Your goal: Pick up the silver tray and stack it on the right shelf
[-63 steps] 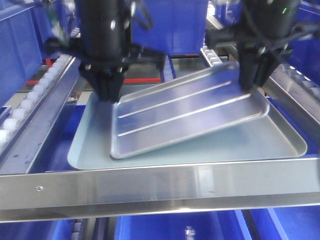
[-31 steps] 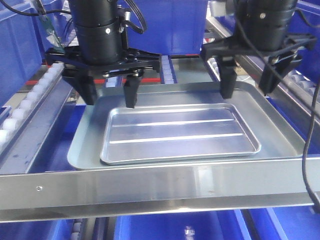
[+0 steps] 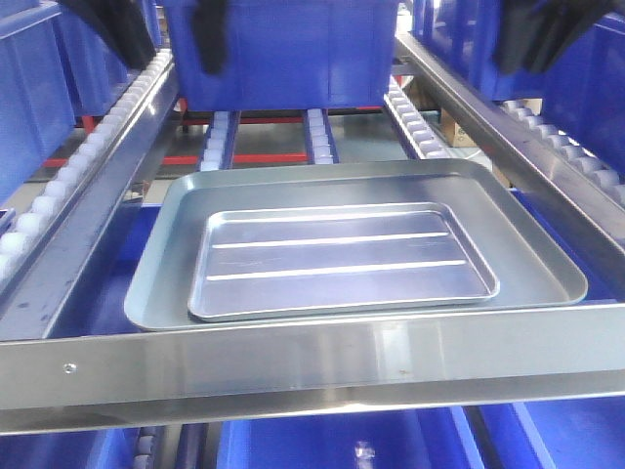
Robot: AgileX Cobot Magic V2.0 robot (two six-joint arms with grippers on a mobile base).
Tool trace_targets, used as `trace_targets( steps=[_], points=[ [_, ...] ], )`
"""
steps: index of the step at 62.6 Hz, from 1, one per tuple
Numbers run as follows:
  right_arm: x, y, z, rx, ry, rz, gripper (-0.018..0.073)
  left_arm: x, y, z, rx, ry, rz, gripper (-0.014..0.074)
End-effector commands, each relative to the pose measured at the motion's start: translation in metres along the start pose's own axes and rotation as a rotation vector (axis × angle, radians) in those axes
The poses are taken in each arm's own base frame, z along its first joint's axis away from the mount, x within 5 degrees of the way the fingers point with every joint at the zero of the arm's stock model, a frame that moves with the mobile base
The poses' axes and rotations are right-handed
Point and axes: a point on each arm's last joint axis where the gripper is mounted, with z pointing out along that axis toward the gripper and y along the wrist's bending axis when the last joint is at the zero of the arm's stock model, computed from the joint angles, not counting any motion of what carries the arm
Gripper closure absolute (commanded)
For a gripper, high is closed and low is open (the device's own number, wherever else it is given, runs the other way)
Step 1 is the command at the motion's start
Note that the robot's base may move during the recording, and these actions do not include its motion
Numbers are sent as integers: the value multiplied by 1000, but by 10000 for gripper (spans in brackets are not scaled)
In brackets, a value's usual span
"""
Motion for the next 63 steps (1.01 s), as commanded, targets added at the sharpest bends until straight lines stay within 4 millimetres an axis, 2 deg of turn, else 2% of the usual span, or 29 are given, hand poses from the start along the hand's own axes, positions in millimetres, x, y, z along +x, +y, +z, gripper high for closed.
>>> trace_targets(
  steps=[1,7,18,35,41,51,63],
  points=[
    [2,-6,-32,-16,-125,-15,501,5,13,-35,28,-122,13,565],
    [18,-11,-42,-25,-156,-36,503,23,22,-42,55,-150,21,706],
    [64,-20,-52,-50,-224,-50,503,63,38,-53,142,-247,40,687],
    [148,-37,-58,-98,-355,-56,503,132,61,-63,278,-426,110,687],
    [174,-44,-69,-113,-432,-50,503,152,69,-70,314,-509,140,687],
    [203,-54,-98,-145,-619,-34,503,175,86,-92,348,-634,114,687],
    [219,-60,-129,-187,-842,-17,503,188,102,-119,381,-776,74,688]
  ],
)
